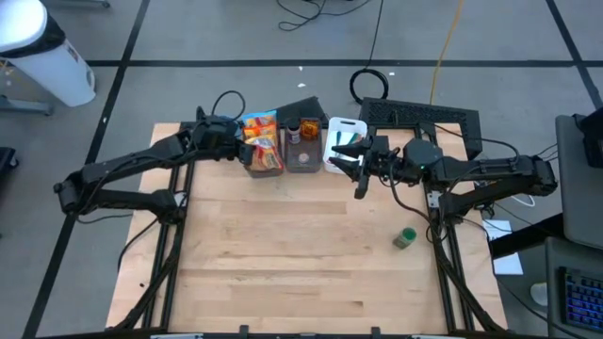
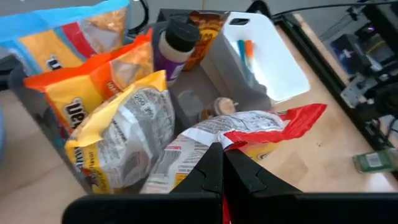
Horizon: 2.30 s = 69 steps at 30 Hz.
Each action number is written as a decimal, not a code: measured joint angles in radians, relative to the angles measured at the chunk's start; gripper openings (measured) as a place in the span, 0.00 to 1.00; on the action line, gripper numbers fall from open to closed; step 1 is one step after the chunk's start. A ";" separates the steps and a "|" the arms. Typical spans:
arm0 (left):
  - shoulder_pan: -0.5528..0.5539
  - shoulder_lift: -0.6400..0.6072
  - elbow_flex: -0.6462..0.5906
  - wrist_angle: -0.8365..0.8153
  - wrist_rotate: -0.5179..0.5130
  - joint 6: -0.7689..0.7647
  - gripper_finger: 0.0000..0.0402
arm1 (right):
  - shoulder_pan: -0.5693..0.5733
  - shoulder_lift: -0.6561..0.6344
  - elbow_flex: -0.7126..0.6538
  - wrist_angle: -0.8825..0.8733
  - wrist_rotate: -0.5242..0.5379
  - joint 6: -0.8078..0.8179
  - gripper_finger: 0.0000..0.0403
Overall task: Pick & Place Food Item
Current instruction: Put the red noodle pack into the left black bin
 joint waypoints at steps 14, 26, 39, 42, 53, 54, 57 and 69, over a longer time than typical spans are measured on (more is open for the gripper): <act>0.013 0.009 0.000 -0.074 -0.076 -0.021 0.00 | 0.000 0.000 0.000 0.000 0.000 -0.003 0.34; 0.013 0.017 0.000 -0.095 -0.155 -0.047 0.00 | 0.000 0.000 0.000 0.000 -0.001 -0.003 0.33; 0.027 0.017 0.000 -0.100 -0.075 -0.002 0.00 | 0.000 0.000 0.000 0.000 -0.001 -0.004 0.33; 0.044 0.037 0.001 -0.093 -0.044 0.016 0.00 | 0.000 0.000 0.000 -0.001 -0.005 -0.001 0.33; 0.055 0.209 0.001 0.030 0.075 0.042 0.00 | 0.000 0.000 0.000 -0.014 -0.026 0.004 0.33; 0.056 0.215 0.001 0.038 0.076 0.042 0.00 | 0.000 0.000 0.000 -0.015 -0.026 0.005 0.33; 0.057 0.226 0.001 0.045 0.074 0.034 0.02 | 0.000 0.000 0.000 -0.020 -0.026 0.023 0.33; 0.138 0.226 0.001 0.106 0.199 0.019 0.03 | 0.000 0.000 0.000 -0.031 -0.026 0.026 0.33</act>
